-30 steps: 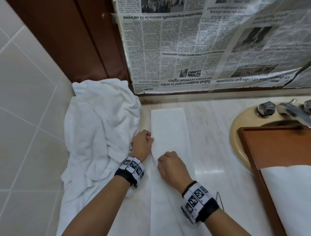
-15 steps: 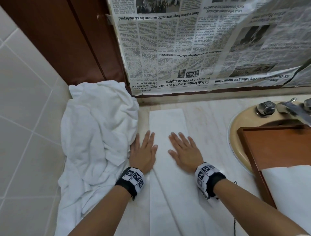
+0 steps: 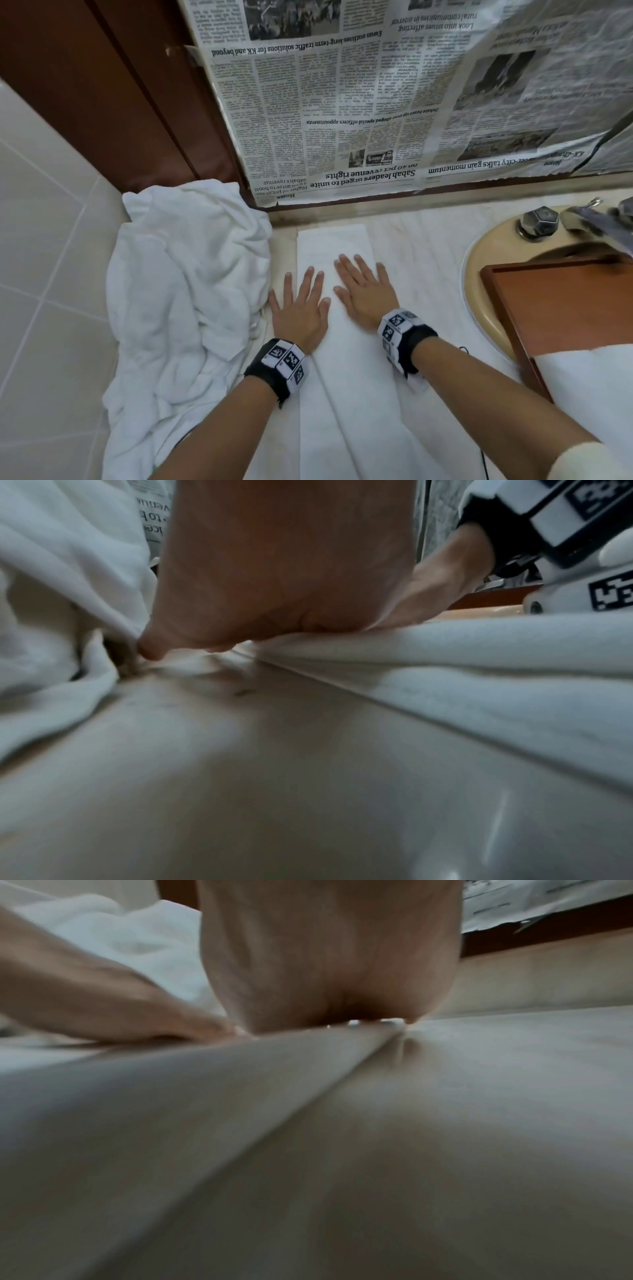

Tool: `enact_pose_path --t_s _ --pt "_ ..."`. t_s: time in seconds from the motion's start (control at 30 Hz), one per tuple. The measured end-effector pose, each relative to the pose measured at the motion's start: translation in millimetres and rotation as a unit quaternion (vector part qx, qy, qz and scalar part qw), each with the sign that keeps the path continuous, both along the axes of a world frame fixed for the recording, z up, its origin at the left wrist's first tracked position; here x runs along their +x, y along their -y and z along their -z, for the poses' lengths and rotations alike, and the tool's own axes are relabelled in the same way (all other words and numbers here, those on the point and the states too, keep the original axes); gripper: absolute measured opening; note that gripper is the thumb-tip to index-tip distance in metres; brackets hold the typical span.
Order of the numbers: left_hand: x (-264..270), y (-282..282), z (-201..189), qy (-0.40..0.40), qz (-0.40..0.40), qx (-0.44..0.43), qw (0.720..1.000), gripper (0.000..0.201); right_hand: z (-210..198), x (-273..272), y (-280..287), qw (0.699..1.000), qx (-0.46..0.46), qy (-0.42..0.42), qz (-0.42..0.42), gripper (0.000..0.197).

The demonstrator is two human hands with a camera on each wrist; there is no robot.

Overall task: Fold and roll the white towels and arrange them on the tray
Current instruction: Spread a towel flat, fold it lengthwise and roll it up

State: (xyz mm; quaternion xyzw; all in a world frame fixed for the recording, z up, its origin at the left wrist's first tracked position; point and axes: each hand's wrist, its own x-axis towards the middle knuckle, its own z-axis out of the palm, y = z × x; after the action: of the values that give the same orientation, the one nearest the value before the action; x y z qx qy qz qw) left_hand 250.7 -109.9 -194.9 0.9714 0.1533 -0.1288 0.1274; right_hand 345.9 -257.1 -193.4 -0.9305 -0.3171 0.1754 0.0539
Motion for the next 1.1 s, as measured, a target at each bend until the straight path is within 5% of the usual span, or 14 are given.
enact_pose_path --t_s 0.2,0.37,0.47,0.83,0.97,1.1 --pt "21.9 -0.2 -8.1 -0.012 -0.029 -0.030 0.999 0.057 -6.9 49.1 15.5 0.995 -0.010 -0.013 0.095 0.058" --pt "-10.9 6.4 -13.6 -0.006 -0.002 -0.067 0.998 0.063 -6.9 -34.3 41.4 0.997 0.050 0.058 -0.001 0.059" --pt "-44.4 7.8 -8.5 -0.008 0.014 -0.045 0.999 0.070 -0.9 -83.4 67.1 0.999 0.023 0.021 -0.020 0.059" --pt "-29.8 8.5 -13.6 0.024 -0.064 -0.091 0.994 0.055 -19.3 -37.8 93.2 0.997 -0.046 0.017 0.066 0.061" --pt "-61.0 14.6 -22.9 0.069 -0.036 -0.110 0.991 0.052 -19.7 -87.4 96.4 0.998 -0.019 0.004 0.052 0.062" --pt "-78.4 26.6 -19.2 0.010 0.014 -0.075 0.997 0.053 -6.6 -122.3 104.4 0.998 -0.026 -0.009 0.053 0.066"
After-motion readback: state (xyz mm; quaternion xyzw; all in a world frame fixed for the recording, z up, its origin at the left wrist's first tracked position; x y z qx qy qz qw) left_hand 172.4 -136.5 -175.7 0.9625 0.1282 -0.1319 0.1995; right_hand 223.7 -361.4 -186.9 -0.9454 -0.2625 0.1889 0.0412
